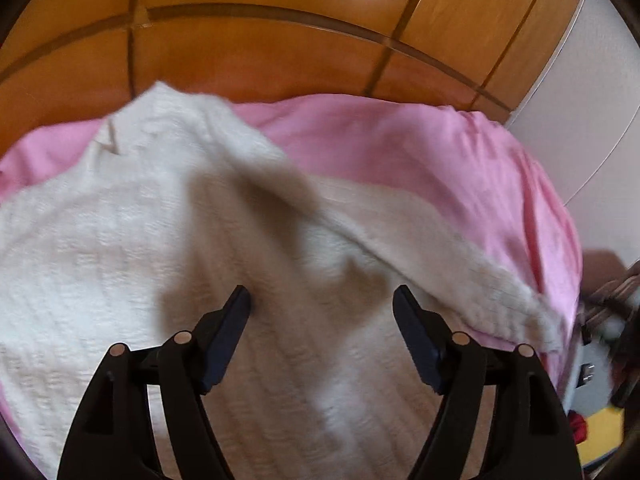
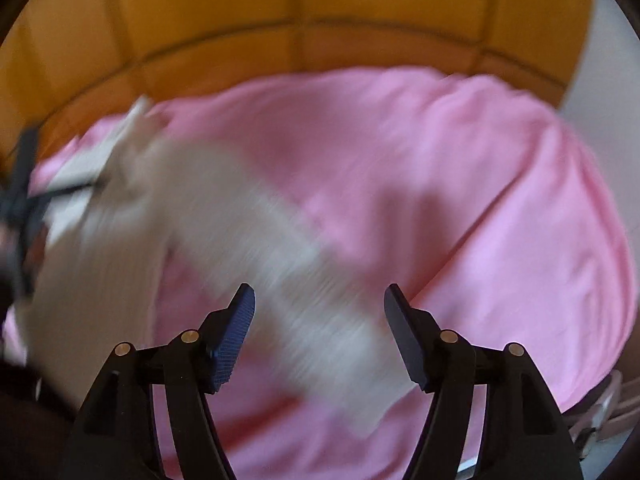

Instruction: Fold small clothes

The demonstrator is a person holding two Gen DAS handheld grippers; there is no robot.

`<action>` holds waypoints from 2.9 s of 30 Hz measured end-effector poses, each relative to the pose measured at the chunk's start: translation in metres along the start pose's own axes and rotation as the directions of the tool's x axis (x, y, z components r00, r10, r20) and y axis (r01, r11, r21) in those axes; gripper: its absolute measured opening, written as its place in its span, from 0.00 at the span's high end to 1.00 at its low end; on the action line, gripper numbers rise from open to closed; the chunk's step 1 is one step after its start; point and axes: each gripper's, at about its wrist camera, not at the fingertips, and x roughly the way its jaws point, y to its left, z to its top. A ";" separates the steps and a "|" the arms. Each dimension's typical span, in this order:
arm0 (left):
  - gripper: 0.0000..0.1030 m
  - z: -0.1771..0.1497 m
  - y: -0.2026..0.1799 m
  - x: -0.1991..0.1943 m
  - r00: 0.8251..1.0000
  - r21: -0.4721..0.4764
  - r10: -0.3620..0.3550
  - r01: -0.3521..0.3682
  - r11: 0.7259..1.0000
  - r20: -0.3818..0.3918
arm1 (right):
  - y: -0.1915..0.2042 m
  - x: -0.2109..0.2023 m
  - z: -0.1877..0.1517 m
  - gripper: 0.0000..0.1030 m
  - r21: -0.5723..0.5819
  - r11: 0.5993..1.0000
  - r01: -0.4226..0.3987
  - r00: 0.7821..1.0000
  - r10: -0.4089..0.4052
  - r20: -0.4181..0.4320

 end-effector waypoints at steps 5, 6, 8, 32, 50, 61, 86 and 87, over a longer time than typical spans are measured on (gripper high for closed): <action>0.24 0.006 0.004 0.014 0.998 -0.095 -0.061 0.059 0.994 -0.015 | 0.019 0.044 -0.027 0.36 -0.078 0.989 0.124 0.988 -0.130 -0.078; 0.24 0.008 0.003 0.016 0.998 -0.103 -0.063 0.061 0.993 -0.018 | 0.018 0.051 -0.029 0.46 -0.088 0.986 0.138 0.985 -0.147 -0.096; 0.24 0.012 0.002 0.017 0.997 -0.107 -0.070 0.068 0.992 -0.017 | 0.014 0.053 -0.026 0.69 -0.080 0.987 0.137 0.985 -0.144 -0.096; 0.15 0.057 0.052 -0.051 0.977 -0.149 0.077 -0.048 0.988 0.198 | -0.179 0.037 0.177 0.89 0.522 0.835 0.173 0.963 -0.256 0.090; 0.15 -0.097 0.118 -0.078 0.975 -0.369 0.221 -0.196 0.909 0.028 | -0.109 0.107 0.110 0.93 0.646 0.746 -0.161 0.986 0.088 0.144; 0.15 -0.123 0.114 -0.098 0.963 -0.376 0.268 -0.242 0.895 0.019 | -0.188 0.052 0.187 0.94 0.726 0.686 0.054 0.930 -0.298 0.213; 0.47 -0.267 0.158 -0.199 0.975 -0.505 0.223 -0.202 0.840 -0.018 | 0.106 0.054 -0.002 0.54 0.255 0.838 -0.482 0.857 0.511 -0.061; 0.50 -0.270 0.155 -0.197 0.979 -0.497 0.206 -0.185 0.848 -0.014 | 0.115 0.050 -0.008 0.60 0.227 0.845 -0.485 0.855 0.512 -0.079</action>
